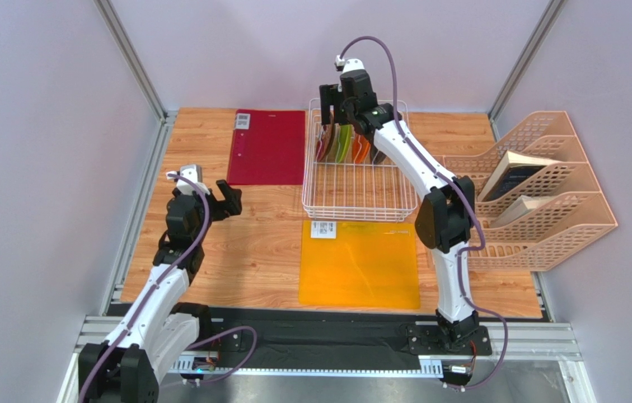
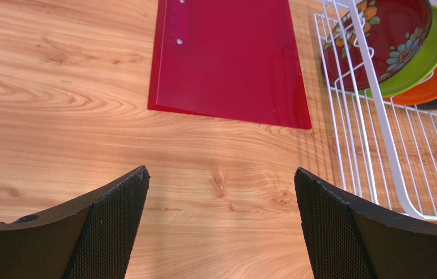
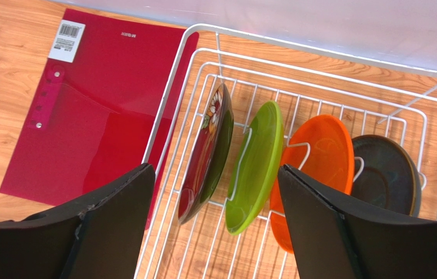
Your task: Unload the plates from the dish rack
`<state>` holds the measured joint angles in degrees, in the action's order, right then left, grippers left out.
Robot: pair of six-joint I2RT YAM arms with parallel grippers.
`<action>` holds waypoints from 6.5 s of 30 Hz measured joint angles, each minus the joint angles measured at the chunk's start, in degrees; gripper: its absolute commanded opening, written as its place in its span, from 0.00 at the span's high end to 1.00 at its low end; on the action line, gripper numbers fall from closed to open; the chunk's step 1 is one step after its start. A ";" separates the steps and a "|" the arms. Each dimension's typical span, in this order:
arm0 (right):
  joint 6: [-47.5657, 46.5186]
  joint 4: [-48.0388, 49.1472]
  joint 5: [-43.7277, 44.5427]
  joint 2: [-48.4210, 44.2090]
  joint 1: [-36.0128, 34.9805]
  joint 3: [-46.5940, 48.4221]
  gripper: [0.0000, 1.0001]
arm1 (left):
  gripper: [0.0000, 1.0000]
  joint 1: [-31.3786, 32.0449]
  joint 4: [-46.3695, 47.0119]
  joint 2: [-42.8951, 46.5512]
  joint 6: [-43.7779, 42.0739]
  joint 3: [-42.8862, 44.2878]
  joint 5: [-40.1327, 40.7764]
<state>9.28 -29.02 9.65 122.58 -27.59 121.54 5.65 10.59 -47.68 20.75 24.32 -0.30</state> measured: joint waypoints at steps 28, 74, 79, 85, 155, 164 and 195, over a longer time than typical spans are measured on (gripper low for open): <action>-2.10 -4.22 5.73 14.19 -2.71 9.05 0.47 | 0.01 0.00 4.42 -3.21 0.59 -4.00 -0.74; -16.92 18.18 40.19 -5.88 -13.68 -14.88 1.00 | 0.01 0.35 5.95 -11.32 0.13 -0.46 -4.20; -13.11 15.76 35.10 -16.24 -12.22 -21.70 1.00 | 0.01 1.88 7.45 -13.79 0.68 1.29 -7.19; -3.45 11.15 15.72 -29.20 -7.74 -34.62 1.00 | 0.01 2.45 12.11 -18.49 4.22 5.25 -13.49; 9.68 15.43 -18.82 -16.22 6.80 -25.49 0.16 | 1.00 11.34 -12.79 1.57 10.69 -4.96 6.10; 7.13 8.31 -14.80 -5.51 6.80 -13.05 0.22 | 0.94 11.30 -8.66 -2.25 15.08 -5.53 8.79; 0.46 -0.94 -10.56 9.38 6.29 -0.76 0.89 | 0.47 11.19 -8.33 -10.38 16.48 -4.76 14.73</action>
<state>9.74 -29.95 -0.91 131.96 -21.30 120.77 16.84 2.26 -58.06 37.23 19.55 14.44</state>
